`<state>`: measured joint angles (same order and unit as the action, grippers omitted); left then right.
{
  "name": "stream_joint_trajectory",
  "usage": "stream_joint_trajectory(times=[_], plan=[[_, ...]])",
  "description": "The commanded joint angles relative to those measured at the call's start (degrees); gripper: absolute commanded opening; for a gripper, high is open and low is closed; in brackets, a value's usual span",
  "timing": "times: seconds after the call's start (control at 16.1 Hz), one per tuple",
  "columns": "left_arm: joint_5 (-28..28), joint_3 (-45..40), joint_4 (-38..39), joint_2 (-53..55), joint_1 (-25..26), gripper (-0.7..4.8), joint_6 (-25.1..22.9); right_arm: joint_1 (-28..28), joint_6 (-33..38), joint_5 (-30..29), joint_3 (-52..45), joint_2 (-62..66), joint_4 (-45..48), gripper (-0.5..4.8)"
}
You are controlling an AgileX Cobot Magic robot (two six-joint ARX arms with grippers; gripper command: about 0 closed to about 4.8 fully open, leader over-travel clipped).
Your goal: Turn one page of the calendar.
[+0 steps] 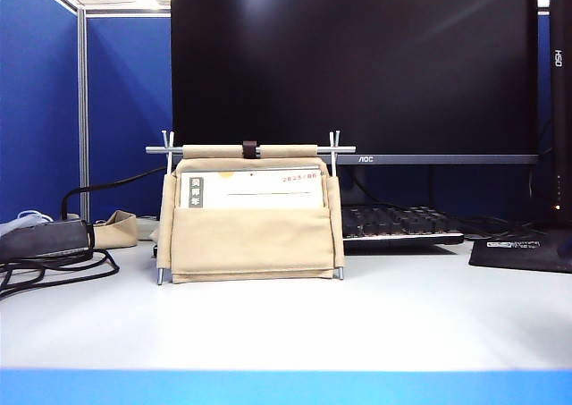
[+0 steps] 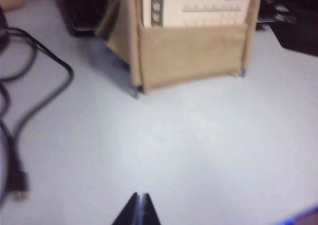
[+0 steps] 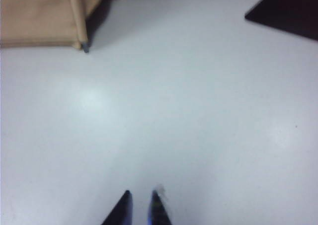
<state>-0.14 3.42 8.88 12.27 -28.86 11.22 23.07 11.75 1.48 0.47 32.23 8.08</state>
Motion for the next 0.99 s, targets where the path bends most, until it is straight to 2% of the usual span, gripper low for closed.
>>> stream_joint_trajectory(times=[0.06, 0.43, 0.5, 0.56, 0.99], plan=[[5.9, -1.1, 0.2, 0.0, -0.1, 0.17, -0.2, 0.0, 0.0, -0.1, -0.1, 0.0, 1.4, 0.52], [3.8, -2.1, 3.1, 0.0, -0.1, 0.24, -0.3, 0.0, 0.1, -0.1, -0.1, 0.0, -1.0, 0.52], [3.8, -2.1, 3.5, 0.0, -0.1, 0.24, -0.3, 0.0, 0.1, -0.1, -0.1, 0.0, -1.7, 0.39], [3.9, -2.1, 3.5, 0.0, -0.1, 0.24, -0.3, 0.0, 0.1, -0.3, -0.1, 0.0, -2.6, -0.06], [3.9, -2.1, 3.5, 0.0, -0.1, 0.24, -0.3, 0.0, 0.1, -1.2, -0.1, 0.0, -2.8, -0.06]])
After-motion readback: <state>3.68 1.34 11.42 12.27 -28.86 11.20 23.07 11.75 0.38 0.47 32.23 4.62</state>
